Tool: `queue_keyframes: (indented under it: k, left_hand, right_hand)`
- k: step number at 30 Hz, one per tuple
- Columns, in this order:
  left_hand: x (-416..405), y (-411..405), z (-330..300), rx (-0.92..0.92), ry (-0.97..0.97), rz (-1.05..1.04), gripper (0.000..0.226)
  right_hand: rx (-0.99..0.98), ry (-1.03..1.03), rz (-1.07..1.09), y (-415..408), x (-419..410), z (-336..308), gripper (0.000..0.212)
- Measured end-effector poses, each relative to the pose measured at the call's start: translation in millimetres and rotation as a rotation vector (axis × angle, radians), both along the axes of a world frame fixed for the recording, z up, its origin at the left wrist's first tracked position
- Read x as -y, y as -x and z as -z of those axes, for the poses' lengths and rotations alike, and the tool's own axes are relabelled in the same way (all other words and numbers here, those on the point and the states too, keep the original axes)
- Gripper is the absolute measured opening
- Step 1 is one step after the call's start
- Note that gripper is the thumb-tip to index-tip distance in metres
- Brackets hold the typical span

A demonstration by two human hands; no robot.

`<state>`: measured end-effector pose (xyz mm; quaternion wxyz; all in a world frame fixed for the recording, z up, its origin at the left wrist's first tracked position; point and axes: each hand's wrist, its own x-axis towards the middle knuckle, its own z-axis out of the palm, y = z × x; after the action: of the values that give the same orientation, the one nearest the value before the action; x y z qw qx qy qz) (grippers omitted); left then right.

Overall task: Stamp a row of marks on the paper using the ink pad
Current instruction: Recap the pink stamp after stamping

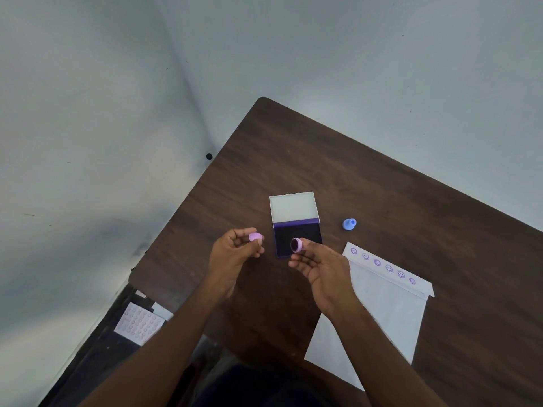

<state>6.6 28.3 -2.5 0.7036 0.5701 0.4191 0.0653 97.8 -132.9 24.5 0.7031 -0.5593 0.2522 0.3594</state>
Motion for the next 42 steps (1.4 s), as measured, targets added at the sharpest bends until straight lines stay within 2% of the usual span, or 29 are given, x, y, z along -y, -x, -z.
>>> queue_keyframes:
  k: [4,9,13,16,19,24,29,35,42]
  left_hand:
    - [-0.7,-0.9,-6.8,-0.041,-0.079,0.042,0.021]
    - [0.3,0.9,-21.9,0.008,-0.198,0.196,0.032]
    - [6.8,0.2,-30.6,-0.012,-0.486,0.372,0.036]
    - [14.3,-4.1,-35.8,0.057,-0.714,0.424,0.031]
    - [20.5,-11.7,-38.0,0.063,-0.842,0.485,0.033]
    - [27.1,-19.0,-32.5,-0.03,-0.921,0.648,0.046]
    - [30.5,-21.9,-31.6,-0.029,-0.931,0.695,0.047]
    - [30.2,-23.7,-33.0,-0.027,-0.837,0.681,0.043]
    - [29.5,-26.8,-35.3,0.051,-0.753,0.564,0.036]
  right_hand:
    - [-0.012,0.009,0.009,-0.8,-1.6,-1.3,0.018]
    - [-0.028,-0.004,0.01,-0.8,-4.7,-2.2,0.019]
    - [-0.088,-0.073,0.027,2.0,-6.7,-3.4,0.013]
    - [-0.134,-0.123,0.047,4.8,-6.2,-3.4,0.013]
    - [-0.154,-0.14,0.048,6.4,-6.5,-3.3,0.015]
    - [-0.159,-0.144,0.067,7.0,-6.7,-4.1,0.017]
    - [-0.161,-0.132,0.094,5.3,-7.3,-5.6,0.018]
    - [-0.177,-0.167,0.105,6.3,-6.6,-8.5,0.019]
    - [-0.158,-0.199,0.082,4.6,-3.9,-10.3,0.018]
